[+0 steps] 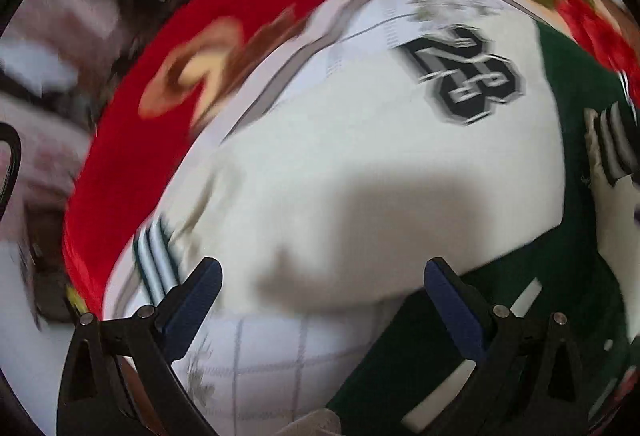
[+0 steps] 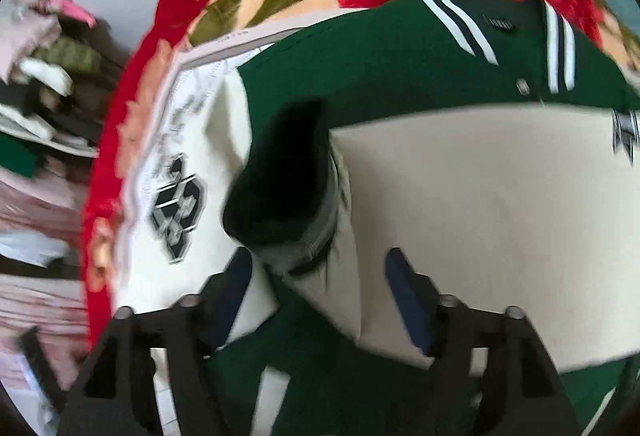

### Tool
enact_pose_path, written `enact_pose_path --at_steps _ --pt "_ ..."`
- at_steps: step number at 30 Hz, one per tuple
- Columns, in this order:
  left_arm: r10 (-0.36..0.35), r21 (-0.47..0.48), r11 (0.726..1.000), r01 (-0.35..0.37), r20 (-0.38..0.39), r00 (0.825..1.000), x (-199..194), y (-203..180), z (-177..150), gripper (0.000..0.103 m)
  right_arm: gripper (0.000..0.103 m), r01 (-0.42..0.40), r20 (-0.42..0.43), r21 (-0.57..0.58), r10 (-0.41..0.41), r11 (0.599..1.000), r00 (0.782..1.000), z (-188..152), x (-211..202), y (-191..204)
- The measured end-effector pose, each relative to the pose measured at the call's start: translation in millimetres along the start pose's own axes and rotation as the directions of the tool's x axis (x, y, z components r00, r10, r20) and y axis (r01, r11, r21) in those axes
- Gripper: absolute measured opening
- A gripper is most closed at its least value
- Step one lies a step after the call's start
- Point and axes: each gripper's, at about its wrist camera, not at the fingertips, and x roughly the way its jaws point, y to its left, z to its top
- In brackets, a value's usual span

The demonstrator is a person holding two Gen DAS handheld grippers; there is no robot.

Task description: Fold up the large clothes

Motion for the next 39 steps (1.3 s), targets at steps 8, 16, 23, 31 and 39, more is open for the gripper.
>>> enact_pose_path --at_steps 8,16,23,31,39 --pt "-0.501 -0.571 0.741 0.352 -0.122 0.857 78 116 -44 0.097 0.072 0.028 -0.054 0.181 -0.019 0.983 0.998 -56 -22 -26" --pt "-0.416 -0.72 0.604 0.341 0.08 0.906 108 164 -29 0.012 0.072 0.08 -0.078 0.187 -0.066 0.979 0.995 -66 -5 -7" --pt "-0.304 -0.603 0.715 0.355 0.191 0.934 109 207 55 0.009 0.072 0.135 -0.064 0.108 -0.128 0.985 0.99 -59 -4 21" --pt "-0.301 -0.496 0.786 0.369 0.216 0.929 124 211 131 0.02 0.072 0.213 0.021 -0.034 -0.213 0.976 0.977 -22 26 74" --pt "-0.37 -0.506 0.75 0.427 0.214 0.904 141 188 141 0.059 0.005 0.34 0.024 -0.03 -0.34 0.94 0.94 16 81 106"
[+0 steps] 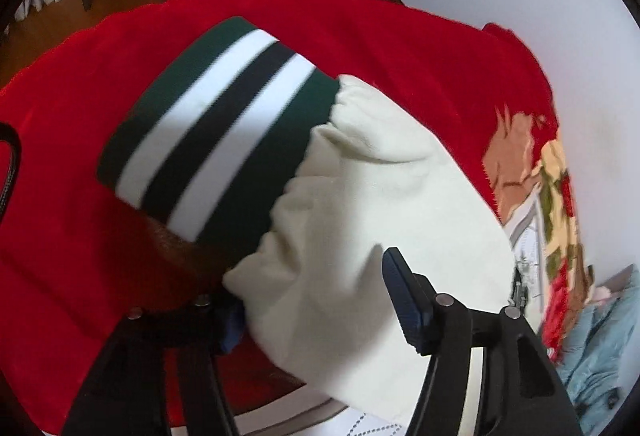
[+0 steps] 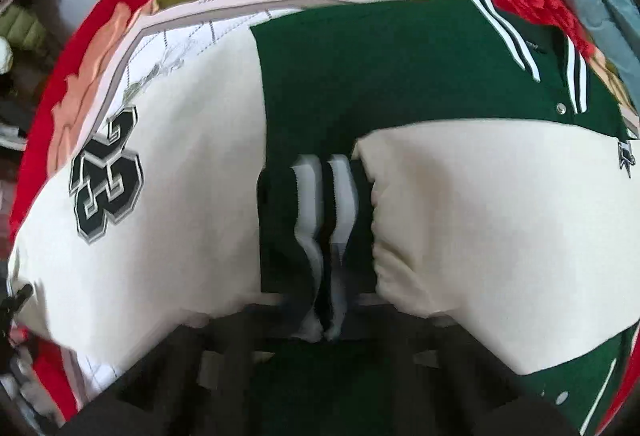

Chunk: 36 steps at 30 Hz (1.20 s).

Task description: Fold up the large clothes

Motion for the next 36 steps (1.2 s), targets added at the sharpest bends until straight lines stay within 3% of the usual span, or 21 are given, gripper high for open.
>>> enact_pose_path --at_steps 3,5,6,7,9,10,12,13,15,18,22,24,28,29,32,33,35,36 --pt "0.035 -0.018 0.999 -0.034 0.012 0.999 7 -10 3 0.06 0.004 -0.068 0.074 -0.04 0.071 0.997 0.995 6 -24 22" --pt "0.049 -0.039 0.998 -0.048 0.037 0.998 10 -16 5 0.059 0.005 -0.087 0.014 -0.066 0.088 0.994 0.996 8 -15 30" --pt "0.068 -0.042 0.997 -0.066 0.059 0.996 8 -18 5 0.051 0.005 -0.094 -0.013 -0.057 0.093 0.994 0.996 7 -10 27" --pt "0.095 -0.036 0.995 -0.092 0.082 0.992 4 -21 4 0.032 0.005 -0.107 -0.024 -0.047 0.106 0.993 0.994 7 -8 21" --pt "0.141 0.009 0.99 -0.144 0.139 0.98 -5 -32 2 0.011 0.022 -0.149 -0.024 -0.026 0.148 0.988 0.989 8 -14 10" --pt "0.148 0.026 0.988 -0.154 0.154 0.977 -9 -35 2 0.007 0.029 -0.179 -0.02 -0.011 0.179 0.984 0.984 6 -18 3" --pt "0.165 0.079 0.98 -0.185 0.206 0.964 -24 -53 -1 0.004 0.06 -0.238 0.0 0.035 0.238 0.971 0.971 -1 -30 -13" --pt "0.172 0.108 0.974 -0.201 0.231 0.958 -32 -61 -3 0.004 0.063 -0.252 0.006 0.054 0.252 0.966 0.968 -5 -36 -21" --pt "0.178 0.158 0.961 -0.228 0.28 0.943 -49 -78 -7 0.003 0.064 -0.263 0.01 0.077 0.263 0.962 0.965 -11 -45 -33" --pt "0.169 0.263 0.92 -0.289 0.399 0.901 -87 -127 -21 0.003 0.064 -0.248 0.016 0.118 0.248 0.961 0.969 -17 -59 -62" --pt "0.07 0.392 0.877 -0.278 0.467 0.881 -136 -189 -46 0.003 0.069 -0.15 0.055 0.144 0.143 0.978 0.988 -25 -71 -102" --pt "0.028 0.458 0.846 -0.273 0.473 0.88 -153 -220 -63 0.003 0.072 -0.12 0.046 0.179 0.114 0.976 0.992 -32 -72 -128" --pt "-0.106 0.638 0.736 -0.225 0.437 0.893 -178 -300 -138 0.003 0.072 -0.047 0.03 0.248 0.041 0.968 0.999 -42 -76 -180" --pt "-0.135 0.689 0.696 -0.201 0.401 0.906 -178 -324 -169 0.003 0.072 -0.029 0.028 0.264 0.022 0.964 0.999 -45 -78 -196" --pt "-0.179 0.778 0.62 -0.105 0.27 0.946 -170 -366 -239 0.003 0.072 0.005 0.02 0.325 -0.013 0.946 1.0 -59 -85 -245" --pt "-0.189 0.816 0.576 -0.056 0.2 0.962 -160 -386 -279 0.003 0.072 0.007 0.018 0.348 -0.014 0.937 1.0 -63 -87 -261" --pt "-0.192 0.852 0.523 -0.006 0.125 0.973 -148 -410 -330 0.003 0.072 0.026 0.013 0.394 -0.034 0.919 0.999 -75 -91 -299" --pt "-0.193 0.875 0.483 0.041 0.061 0.979 -137 -424 -372 0.003 0.072 0.044 0.007 0.414 -0.051 0.909 0.999 -84 -93 -321"
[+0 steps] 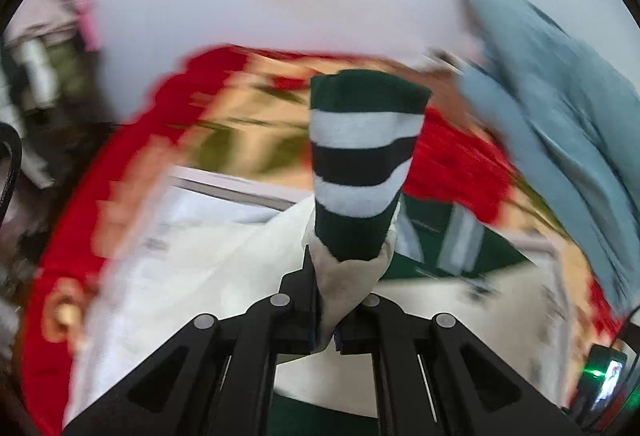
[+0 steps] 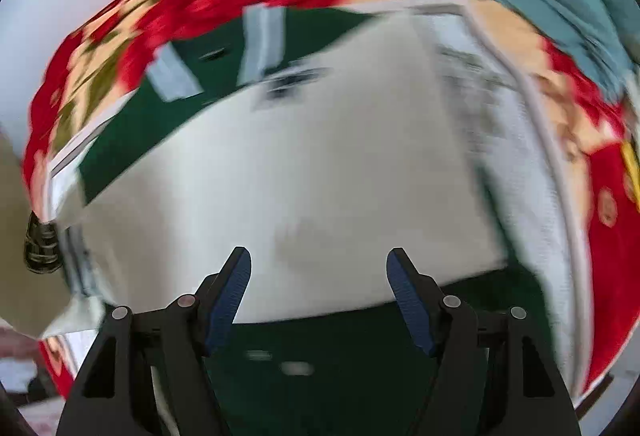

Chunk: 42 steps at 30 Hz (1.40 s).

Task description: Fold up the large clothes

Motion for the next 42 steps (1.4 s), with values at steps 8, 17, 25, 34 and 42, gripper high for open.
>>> enact_pose_path --at_steps 8,17,25,34,42 --pt "-0.077 0.178 0.978 0.109 -0.18 0.981 64 -177 -53 0.003 0.072 0.106 -0.042 0.158 -0.101 0.982 0.994 2 8 -167" --pt "0.036 0.276 0.96 0.044 -0.277 0.96 90 -203 -84 0.054 0.072 0.06 -0.075 0.184 -0.047 0.981 0.996 4 11 -239" --pt "-0.024 0.185 0.979 0.084 -0.307 0.952 70 -167 -80 0.103 0.072 -0.07 -0.062 0.209 0.084 0.975 0.995 24 -5 -231" --pt "0.376 0.113 0.926 -0.359 -0.242 0.894 69 -25 -63 0.103 0.072 -0.399 -0.078 0.099 0.407 0.912 0.91 84 27 -128" --pt "0.493 0.073 0.867 -0.493 -0.268 0.828 94 36 -66 0.103 0.011 -0.241 -0.19 -0.133 0.214 0.961 0.958 105 107 -59"
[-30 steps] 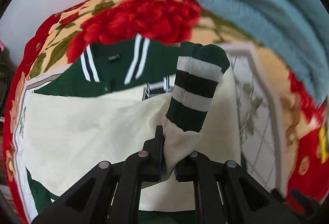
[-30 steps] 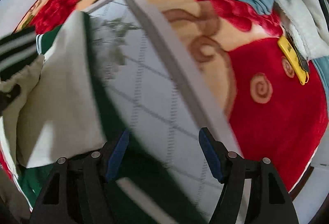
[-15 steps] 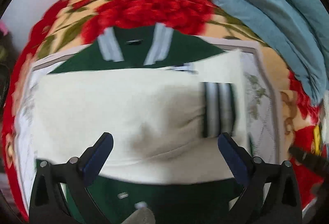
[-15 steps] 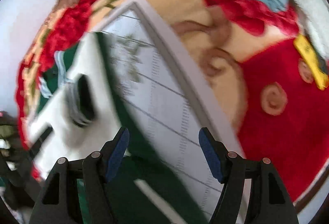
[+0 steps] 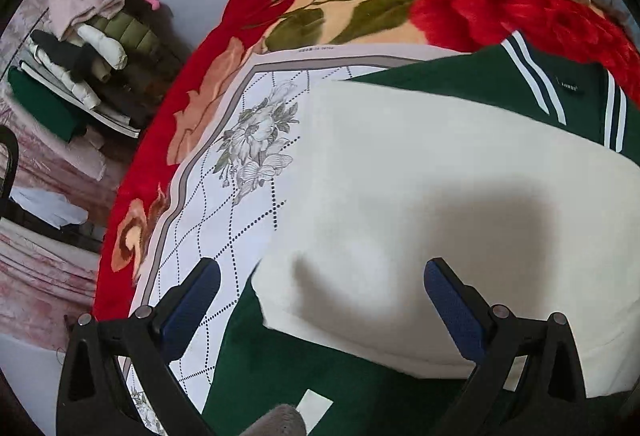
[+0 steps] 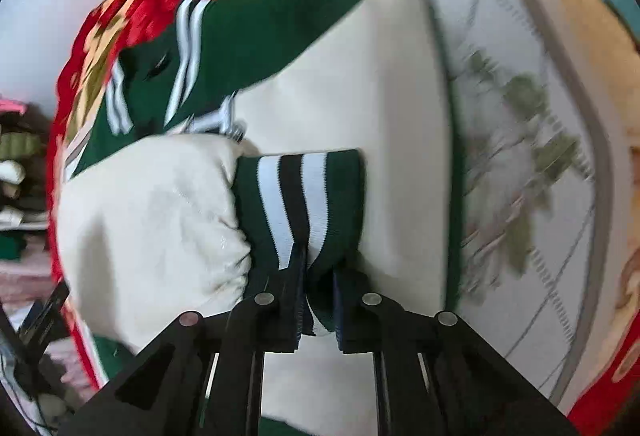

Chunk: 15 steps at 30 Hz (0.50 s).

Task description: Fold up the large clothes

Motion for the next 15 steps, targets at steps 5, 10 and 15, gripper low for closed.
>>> enact_pose_path --at_steps 5,10,15 --pt "-0.075 0.054 0.996 0.075 -0.006 0.997 -27 -13 -24 0.103 0.028 -0.066 -0.029 0.002 0.066 0.998 0.997 -2 -40 -16" --pt "-0.118 0.172 0.977 0.126 -0.051 0.992 -46 -57 -71 0.103 0.046 0.114 -0.079 -0.126 -0.125 0.985 0.989 -57 -72 -31" --pt "-0.129 0.293 0.944 0.149 -0.086 0.988 -40 -113 -111 0.103 0.045 0.178 -0.195 -0.286 -0.239 0.941 0.951 -104 -23 -18"
